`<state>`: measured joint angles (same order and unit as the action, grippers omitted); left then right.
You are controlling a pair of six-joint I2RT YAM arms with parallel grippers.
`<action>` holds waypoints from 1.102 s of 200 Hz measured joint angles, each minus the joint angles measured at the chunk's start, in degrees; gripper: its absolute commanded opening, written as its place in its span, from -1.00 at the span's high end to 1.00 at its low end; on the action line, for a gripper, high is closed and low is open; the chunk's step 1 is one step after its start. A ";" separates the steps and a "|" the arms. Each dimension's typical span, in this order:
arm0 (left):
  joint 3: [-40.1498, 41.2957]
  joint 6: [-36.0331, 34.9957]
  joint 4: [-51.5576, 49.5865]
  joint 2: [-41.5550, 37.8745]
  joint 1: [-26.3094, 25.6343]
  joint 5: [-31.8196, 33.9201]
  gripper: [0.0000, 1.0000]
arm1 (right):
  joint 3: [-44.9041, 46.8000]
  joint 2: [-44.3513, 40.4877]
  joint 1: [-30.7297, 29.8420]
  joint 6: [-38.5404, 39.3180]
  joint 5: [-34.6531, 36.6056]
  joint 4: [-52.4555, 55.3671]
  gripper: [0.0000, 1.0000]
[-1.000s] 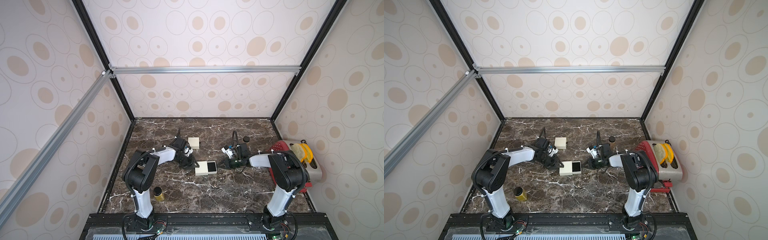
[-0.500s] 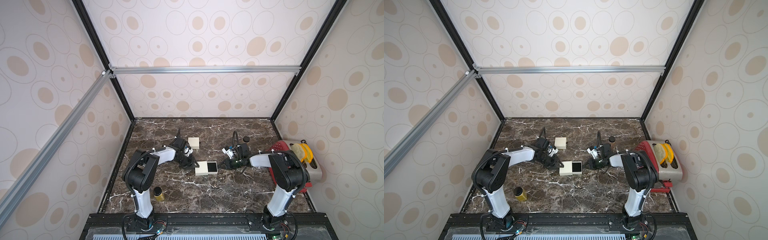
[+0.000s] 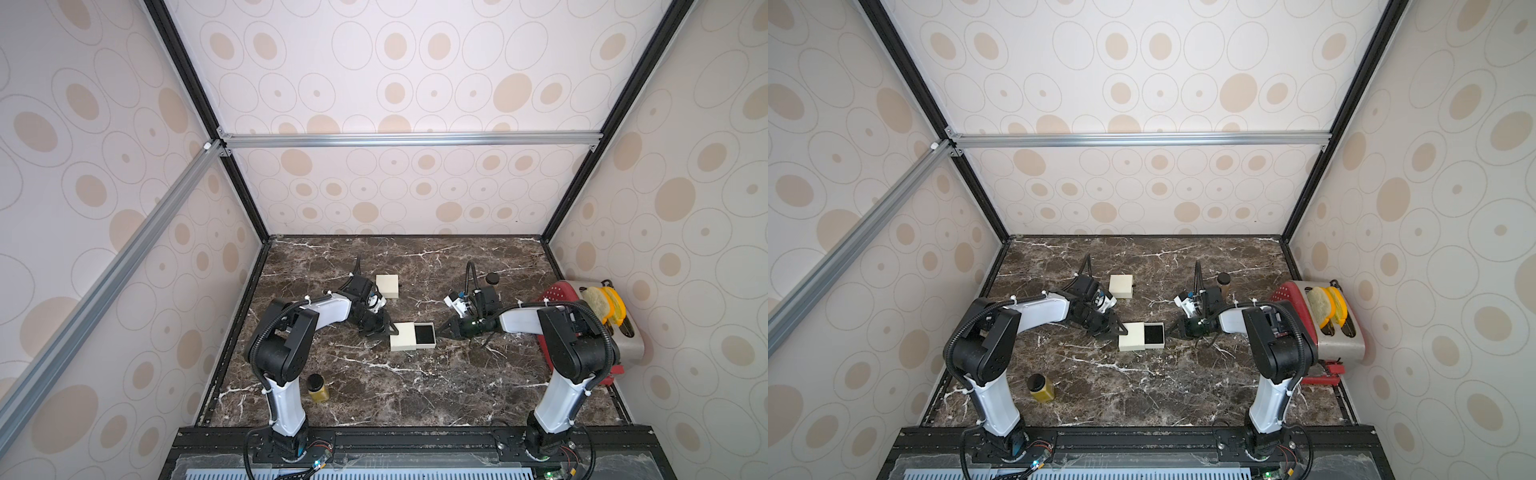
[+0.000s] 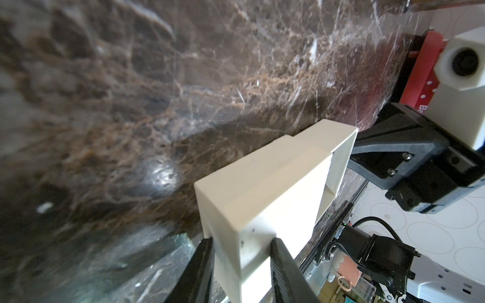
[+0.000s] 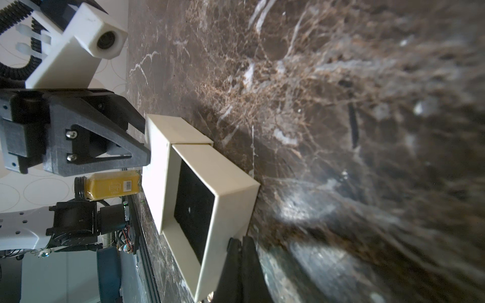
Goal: Place the earrings into the drawer-style jewelry box
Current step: Open the drawer in the jewelry box, then adjust the jewelry box at the center of the board.
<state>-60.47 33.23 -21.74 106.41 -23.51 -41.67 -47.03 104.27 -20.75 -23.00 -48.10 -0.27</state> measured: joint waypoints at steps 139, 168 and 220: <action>-0.39 -0.37 -0.72 0.31 0.02 0.07 0.12 | -1.60 -0.24 0.83 2.32 1.55 4.13 0.59; -0.83 -0.55 -1.31 0.31 0.00 1.01 -0.03 | -1.68 -1.11 1.07 2.64 2.16 5.53 0.29; -3.61 -0.81 -4.63 0.33 -0.24 5.29 -0.33 | -1.81 -5.27 1.11 4.07 4.90 8.96 -0.10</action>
<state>-64.07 32.42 -26.37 106.74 -23.75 -36.38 -48.84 99.00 -19.64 -18.94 -43.20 8.69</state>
